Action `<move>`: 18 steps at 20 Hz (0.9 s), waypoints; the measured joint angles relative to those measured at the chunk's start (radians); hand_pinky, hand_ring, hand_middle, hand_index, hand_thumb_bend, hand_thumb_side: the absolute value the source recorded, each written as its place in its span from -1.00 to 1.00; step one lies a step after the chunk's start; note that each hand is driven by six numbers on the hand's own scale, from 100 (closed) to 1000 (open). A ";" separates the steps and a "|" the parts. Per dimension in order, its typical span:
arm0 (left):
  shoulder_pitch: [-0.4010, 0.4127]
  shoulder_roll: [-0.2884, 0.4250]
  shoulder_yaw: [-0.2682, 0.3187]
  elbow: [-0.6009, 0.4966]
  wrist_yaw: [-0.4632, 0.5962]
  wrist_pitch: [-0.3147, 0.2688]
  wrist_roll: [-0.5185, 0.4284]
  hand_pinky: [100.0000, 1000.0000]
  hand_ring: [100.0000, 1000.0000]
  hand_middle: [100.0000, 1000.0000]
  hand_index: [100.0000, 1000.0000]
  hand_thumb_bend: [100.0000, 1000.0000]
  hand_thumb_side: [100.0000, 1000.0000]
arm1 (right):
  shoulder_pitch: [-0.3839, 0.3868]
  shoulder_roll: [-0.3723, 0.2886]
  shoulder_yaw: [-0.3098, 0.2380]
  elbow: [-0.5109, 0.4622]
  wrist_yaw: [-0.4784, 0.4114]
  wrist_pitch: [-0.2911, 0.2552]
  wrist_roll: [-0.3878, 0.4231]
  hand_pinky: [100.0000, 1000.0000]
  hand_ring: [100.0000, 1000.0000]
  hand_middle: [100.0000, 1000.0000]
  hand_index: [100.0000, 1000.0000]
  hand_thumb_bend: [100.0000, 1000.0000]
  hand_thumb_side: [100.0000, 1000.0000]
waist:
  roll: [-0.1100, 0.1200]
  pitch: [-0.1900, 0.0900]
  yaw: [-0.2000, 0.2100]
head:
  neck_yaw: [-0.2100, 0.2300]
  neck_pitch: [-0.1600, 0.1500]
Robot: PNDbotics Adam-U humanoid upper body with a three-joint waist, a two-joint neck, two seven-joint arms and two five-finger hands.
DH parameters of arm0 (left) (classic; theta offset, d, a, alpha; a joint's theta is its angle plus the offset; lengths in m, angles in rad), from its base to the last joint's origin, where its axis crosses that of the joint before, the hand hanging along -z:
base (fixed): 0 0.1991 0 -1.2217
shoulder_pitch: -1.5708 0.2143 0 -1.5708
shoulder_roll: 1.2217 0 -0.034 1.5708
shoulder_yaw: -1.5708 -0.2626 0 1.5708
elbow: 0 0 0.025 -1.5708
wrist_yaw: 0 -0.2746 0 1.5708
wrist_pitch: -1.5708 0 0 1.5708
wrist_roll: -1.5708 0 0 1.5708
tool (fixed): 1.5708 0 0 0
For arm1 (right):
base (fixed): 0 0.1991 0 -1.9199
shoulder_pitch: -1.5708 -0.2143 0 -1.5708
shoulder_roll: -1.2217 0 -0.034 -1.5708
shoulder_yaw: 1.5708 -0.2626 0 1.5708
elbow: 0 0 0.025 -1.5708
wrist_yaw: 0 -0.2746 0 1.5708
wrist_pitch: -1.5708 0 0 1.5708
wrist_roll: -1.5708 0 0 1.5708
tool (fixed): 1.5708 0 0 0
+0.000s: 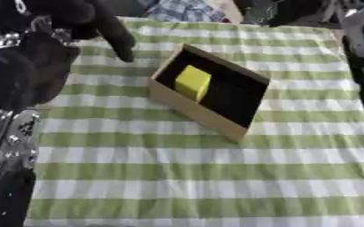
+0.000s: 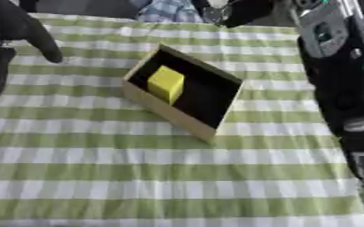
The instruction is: Pick up objects on the table and place them in the box.
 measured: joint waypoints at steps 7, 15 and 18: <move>0.001 0.005 0.003 0.000 -0.012 -0.001 0.001 0.01 0.22 0.21 0.52 -1.00 0.27 | 0.116 -0.093 -0.048 -0.143 -0.039 0.067 -0.068 0.72 0.78 0.66 0.75 -1.00 0.27 | 0.003 0.001 -0.012 | 0.025 -0.001; 0.006 0.018 0.005 0.000 -0.026 -0.009 0.004 0.01 0.22 0.21 0.52 -1.00 0.27 | 0.248 -0.163 -0.116 -0.212 -0.139 0.166 -0.153 0.78 0.78 0.63 0.72 -1.00 0.23 | 0.008 0.013 -0.028 | 0.036 -0.001; 0.006 0.027 0.010 0.000 -0.032 -0.015 0.009 0.01 0.22 0.21 0.52 -1.00 0.27 | 0.298 -0.185 -0.147 -0.241 -0.154 0.197 -0.197 0.78 0.76 0.62 0.70 -1.00 0.12 | 0.014 0.020 -0.035 | 0.040 -0.004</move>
